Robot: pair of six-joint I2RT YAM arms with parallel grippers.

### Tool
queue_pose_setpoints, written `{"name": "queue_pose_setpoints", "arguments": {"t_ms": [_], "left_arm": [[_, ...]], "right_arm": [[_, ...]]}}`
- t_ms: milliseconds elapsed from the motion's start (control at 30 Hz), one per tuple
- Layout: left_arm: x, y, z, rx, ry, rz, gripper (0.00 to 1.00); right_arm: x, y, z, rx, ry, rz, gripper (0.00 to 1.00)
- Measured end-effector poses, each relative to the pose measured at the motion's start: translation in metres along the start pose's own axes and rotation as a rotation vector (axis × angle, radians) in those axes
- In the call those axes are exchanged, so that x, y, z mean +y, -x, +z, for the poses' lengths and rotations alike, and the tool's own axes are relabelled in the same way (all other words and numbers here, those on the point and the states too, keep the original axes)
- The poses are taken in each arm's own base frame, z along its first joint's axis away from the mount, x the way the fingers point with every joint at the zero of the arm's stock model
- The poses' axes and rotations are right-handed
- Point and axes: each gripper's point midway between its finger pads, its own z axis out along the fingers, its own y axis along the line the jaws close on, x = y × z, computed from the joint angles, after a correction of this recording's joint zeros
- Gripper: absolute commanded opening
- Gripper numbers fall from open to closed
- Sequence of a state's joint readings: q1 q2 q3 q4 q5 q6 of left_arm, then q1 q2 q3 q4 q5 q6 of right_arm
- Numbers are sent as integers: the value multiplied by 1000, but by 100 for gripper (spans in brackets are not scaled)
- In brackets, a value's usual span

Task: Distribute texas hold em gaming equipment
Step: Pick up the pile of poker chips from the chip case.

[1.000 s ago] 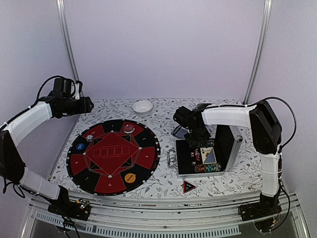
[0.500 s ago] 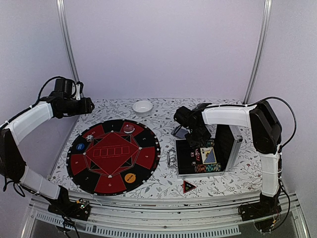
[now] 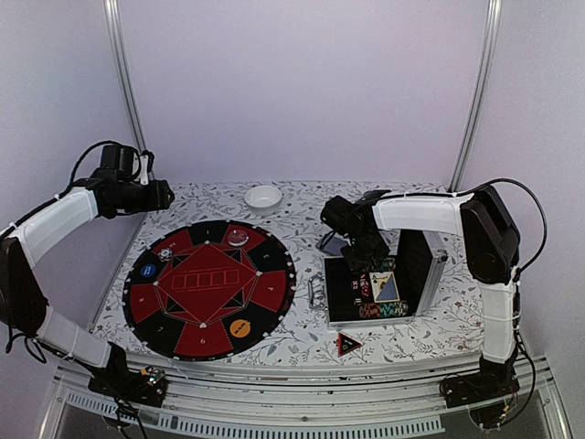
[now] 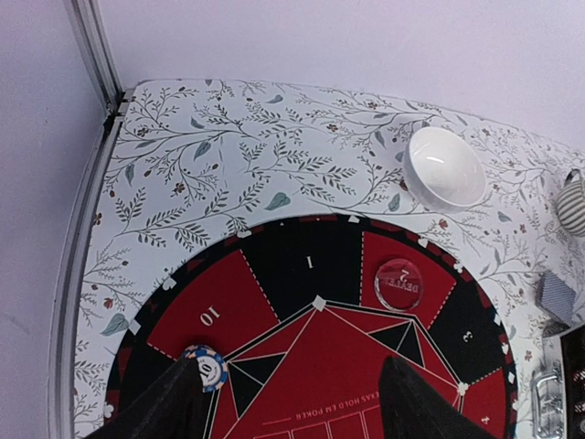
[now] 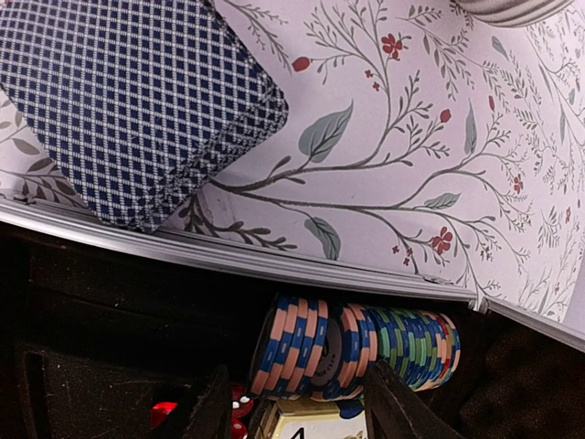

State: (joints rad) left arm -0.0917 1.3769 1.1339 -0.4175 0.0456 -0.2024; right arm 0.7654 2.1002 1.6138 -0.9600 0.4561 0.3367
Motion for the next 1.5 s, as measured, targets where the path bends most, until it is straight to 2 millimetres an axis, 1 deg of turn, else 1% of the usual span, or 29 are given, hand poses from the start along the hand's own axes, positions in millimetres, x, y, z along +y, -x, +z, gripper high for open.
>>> {"name": "queue_pose_setpoints", "arguments": {"t_ms": [333, 633, 833, 1167, 1300, 1500], "left_arm": [[0, 0, 0, 0, 0, 2, 69], [0, 0, 0, 2, 0, 9, 69], [-2, -3, 0, 13, -11, 17, 69], [-3, -4, 0, 17, -17, 22, 69], [-3, -4, 0, 19, -20, 24, 69], [-3, -5, 1, 21, -20, 31, 69]], "right_arm": [[-1, 0, 0, -1, -3, 4, 51], [-1, -4, 3, 10, -9, 2, 51], [1, -4, 3, 11, 2, 3, 49], [4, -3, 2, 12, 21, 3, 49], [4, -3, 2, 11, 20, 4, 45], [5, 0, 1, 4, 25, 6, 44]]}}
